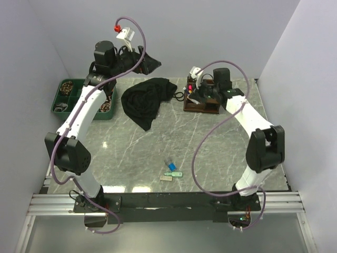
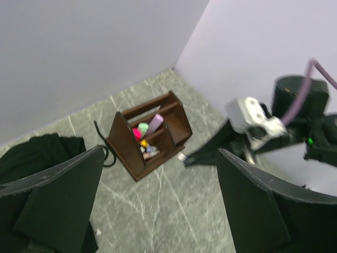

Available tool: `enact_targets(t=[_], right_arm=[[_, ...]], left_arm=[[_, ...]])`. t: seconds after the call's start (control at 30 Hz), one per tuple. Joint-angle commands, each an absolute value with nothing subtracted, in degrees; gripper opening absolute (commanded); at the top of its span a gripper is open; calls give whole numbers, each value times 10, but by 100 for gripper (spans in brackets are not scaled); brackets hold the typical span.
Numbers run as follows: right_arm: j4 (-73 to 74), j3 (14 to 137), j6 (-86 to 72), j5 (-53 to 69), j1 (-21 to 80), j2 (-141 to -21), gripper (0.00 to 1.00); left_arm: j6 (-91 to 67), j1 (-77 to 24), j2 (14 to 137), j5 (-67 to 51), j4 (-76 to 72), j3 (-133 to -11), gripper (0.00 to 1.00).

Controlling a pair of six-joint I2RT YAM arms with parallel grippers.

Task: Sort the stationery into containers
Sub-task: Place the pen in the storage box.

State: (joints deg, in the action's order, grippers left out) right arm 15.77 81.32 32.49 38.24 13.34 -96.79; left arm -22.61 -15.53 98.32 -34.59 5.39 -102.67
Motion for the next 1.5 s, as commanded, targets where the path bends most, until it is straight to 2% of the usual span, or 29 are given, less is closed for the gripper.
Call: enact_targets(t=[0.0, 0.23, 0.5, 1.03, 1.1, 1.23, 1.47], right_arm=[[168, 874, 401, 309, 129, -1010, 0], [121, 871, 424, 294, 127, -1057, 0], [62, 842, 427, 302, 109, -1082, 0], [11, 846, 462, 308, 91, -1140, 0], [7, 845, 462, 302, 90, -1143, 4], [1, 840, 447, 281, 91, -1144, 28], [-12, 822, 448, 272, 91, -1128, 35]], left_arm=[[-186, -158, 948, -337, 76, -1003, 93], [-184, -160, 956, -338, 86, -984, 94], [-106, -170, 974, -308, 150, -997, 95], [-48, -236, 1026, -234, 183, -1037, 98], [-49, -236, 1025, -229, 184, -1036, 98], [-52, -236, 1024, -227, 184, -1034, 98], [-62, -236, 1023, -233, 180, -1032, 98]])
